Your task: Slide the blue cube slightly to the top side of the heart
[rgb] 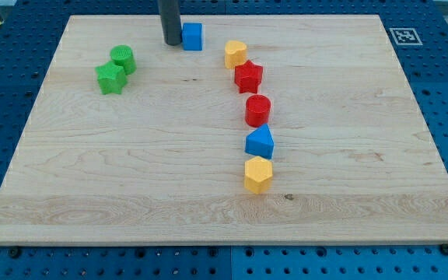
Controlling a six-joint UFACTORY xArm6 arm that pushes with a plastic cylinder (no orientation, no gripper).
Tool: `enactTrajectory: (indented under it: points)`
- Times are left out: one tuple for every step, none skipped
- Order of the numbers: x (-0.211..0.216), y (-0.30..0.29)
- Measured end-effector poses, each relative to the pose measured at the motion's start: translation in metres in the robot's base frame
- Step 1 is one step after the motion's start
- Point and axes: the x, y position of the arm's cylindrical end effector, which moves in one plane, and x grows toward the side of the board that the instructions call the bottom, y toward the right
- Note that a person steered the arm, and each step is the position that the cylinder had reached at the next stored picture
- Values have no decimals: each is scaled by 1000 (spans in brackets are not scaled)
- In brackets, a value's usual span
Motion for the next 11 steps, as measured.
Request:
enactTrajectory:
  points:
    - [0, 25]
    - [-2, 48]
    - [-5, 47]
    - [-23, 42]
    - [-37, 44]
    - [-37, 59]
    - [-35, 78]
    - [-35, 78]
    - [-38, 29]
    - [-40, -56]
    - [-40, -134]
